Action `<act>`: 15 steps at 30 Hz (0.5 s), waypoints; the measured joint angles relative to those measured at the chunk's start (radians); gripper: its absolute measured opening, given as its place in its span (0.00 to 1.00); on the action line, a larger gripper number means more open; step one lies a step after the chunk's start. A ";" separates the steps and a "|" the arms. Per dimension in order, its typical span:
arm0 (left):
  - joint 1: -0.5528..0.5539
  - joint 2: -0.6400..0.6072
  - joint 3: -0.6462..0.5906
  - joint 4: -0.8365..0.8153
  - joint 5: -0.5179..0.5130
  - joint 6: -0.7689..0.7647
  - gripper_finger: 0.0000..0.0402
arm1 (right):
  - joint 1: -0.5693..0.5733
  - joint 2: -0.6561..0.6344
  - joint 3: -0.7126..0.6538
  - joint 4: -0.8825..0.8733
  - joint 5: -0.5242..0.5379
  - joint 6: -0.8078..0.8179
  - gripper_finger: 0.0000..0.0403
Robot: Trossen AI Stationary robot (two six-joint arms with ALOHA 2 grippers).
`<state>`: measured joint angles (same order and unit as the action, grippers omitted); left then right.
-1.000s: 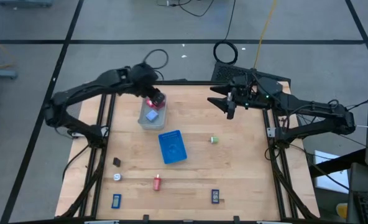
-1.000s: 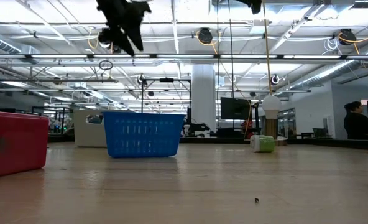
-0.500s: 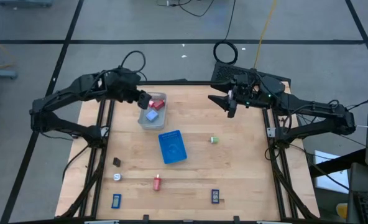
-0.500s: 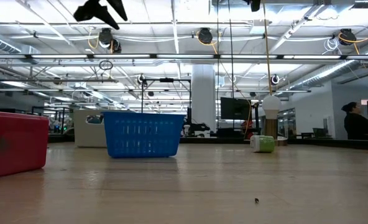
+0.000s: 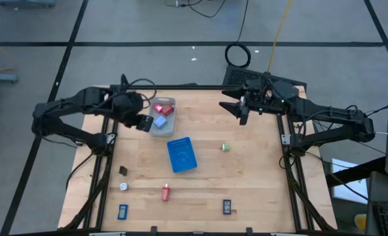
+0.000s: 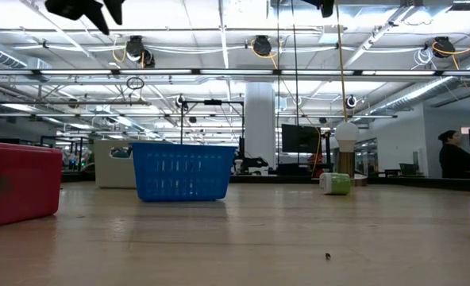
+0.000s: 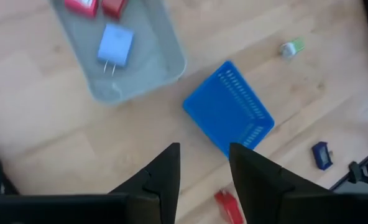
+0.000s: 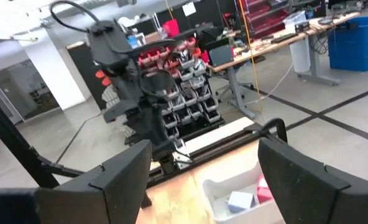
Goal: Pick & Place Office items
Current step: Put the black digital timer into the blue basket
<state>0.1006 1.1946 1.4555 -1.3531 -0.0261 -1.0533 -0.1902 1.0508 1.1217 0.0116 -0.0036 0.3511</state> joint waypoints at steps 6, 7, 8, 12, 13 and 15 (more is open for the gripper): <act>-0.099 0.000 0.000 -0.068 -0.030 -0.161 0.40 | 0.000 0.000 0.000 -0.032 0.000 -0.004 0.72; -0.117 0.000 0.000 -0.083 -0.038 -0.190 0.41 | 0.000 0.000 0.000 -0.035 0.000 -0.005 0.72; -0.135 0.000 0.000 -0.098 -0.047 -0.220 0.42 | 0.000 0.000 0.000 -0.039 0.001 -0.007 0.72; -0.218 0.000 0.000 -0.153 -0.086 -0.340 0.44 | 0.000 0.000 0.000 -0.040 0.000 -0.018 0.72; -0.239 0.000 0.000 -0.164 -0.096 -0.370 0.44 | 0.000 0.000 0.000 -0.040 0.000 -0.028 0.72; -0.283 0.000 -0.001 -0.180 -0.107 -0.428 0.45 | 0.000 0.000 0.000 -0.040 0.000 -0.052 0.72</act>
<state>-0.1824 1.1946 1.4550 -1.5331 -0.1333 -1.4816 -0.1902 1.0508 1.1217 -0.0280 -0.0040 0.2992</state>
